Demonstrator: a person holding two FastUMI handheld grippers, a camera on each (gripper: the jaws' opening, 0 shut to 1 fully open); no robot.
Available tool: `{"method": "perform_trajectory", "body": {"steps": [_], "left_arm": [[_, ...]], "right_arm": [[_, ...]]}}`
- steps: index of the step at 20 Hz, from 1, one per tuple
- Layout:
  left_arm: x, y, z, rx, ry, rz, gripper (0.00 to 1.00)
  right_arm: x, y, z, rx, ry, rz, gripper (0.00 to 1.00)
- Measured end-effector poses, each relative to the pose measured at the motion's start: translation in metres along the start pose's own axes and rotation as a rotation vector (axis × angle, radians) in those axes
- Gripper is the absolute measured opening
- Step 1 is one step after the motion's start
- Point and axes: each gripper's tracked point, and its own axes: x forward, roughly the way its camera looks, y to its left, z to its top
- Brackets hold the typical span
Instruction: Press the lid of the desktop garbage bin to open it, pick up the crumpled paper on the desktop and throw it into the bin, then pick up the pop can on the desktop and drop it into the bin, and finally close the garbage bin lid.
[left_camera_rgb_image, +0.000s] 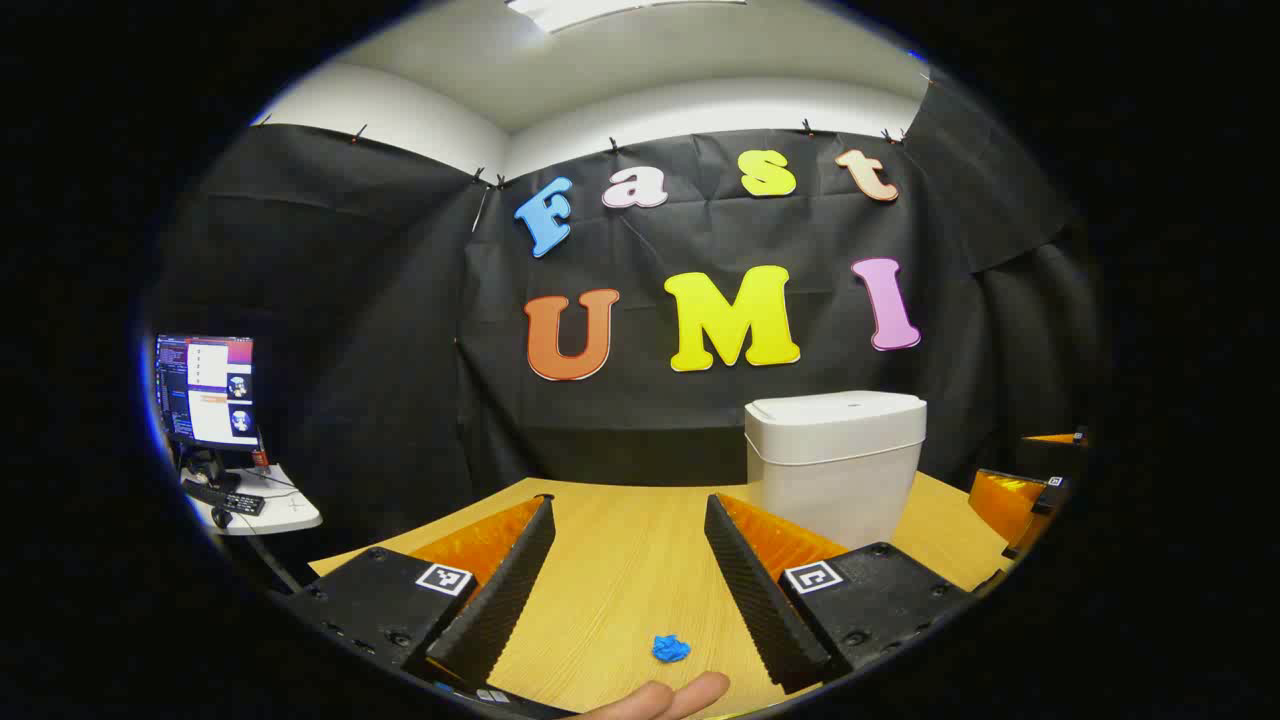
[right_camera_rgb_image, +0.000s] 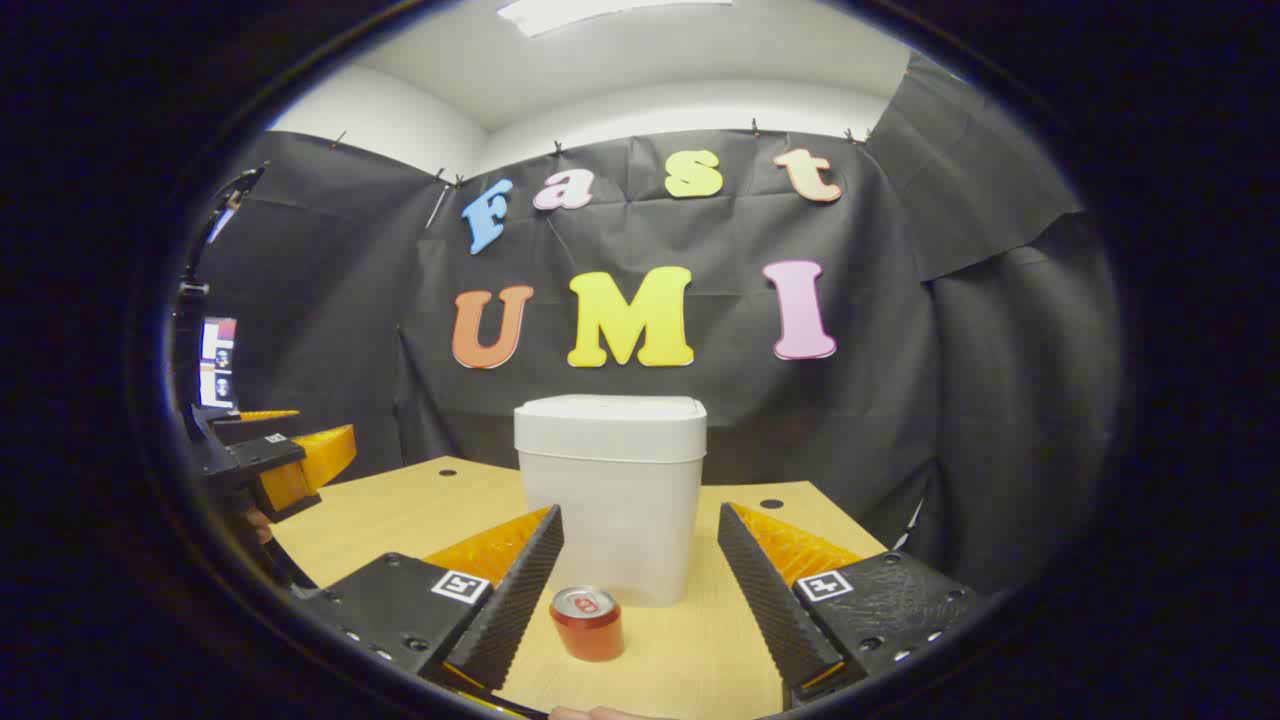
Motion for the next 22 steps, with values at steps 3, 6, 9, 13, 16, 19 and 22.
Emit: {"method": "perform_trajectory", "body": {"steps": [3,6,9,13,16,19,22], "left_arm": [[-0.005,-0.018,-0.004,-0.009,0.010,-0.043,0.97],[-0.005,-0.018,-0.003,-0.002,0.011,-0.049,0.98],[-0.001,-0.017,-0.008,-0.010,0.017,-0.052,0.97],[0.005,-0.023,-0.019,-0.029,0.056,-0.080,0.98],[0.007,-0.023,-0.020,-0.030,0.065,-0.089,0.98],[0.007,-0.024,-0.020,-0.024,0.062,-0.088,0.98],[0.006,-0.027,-0.022,-0.018,0.065,-0.098,0.98]], "right_arm": [[0.000,-0.003,0.000,-0.010,-0.001,-0.002,0.94],[-0.001,-0.004,0.000,-0.005,0.001,0.009,0.95],[-0.003,-0.008,0.002,-0.008,-0.006,0.000,0.94],[-0.001,-0.011,-0.001,-0.008,0.002,-0.008,0.94],[-0.001,-0.011,-0.003,-0.016,0.010,-0.009,0.94],[-0.002,-0.012,-0.004,-0.035,0.007,-0.015,0.94],[-0.002,-0.012,-0.008,-0.051,0.011,-0.015,0.96]]}}
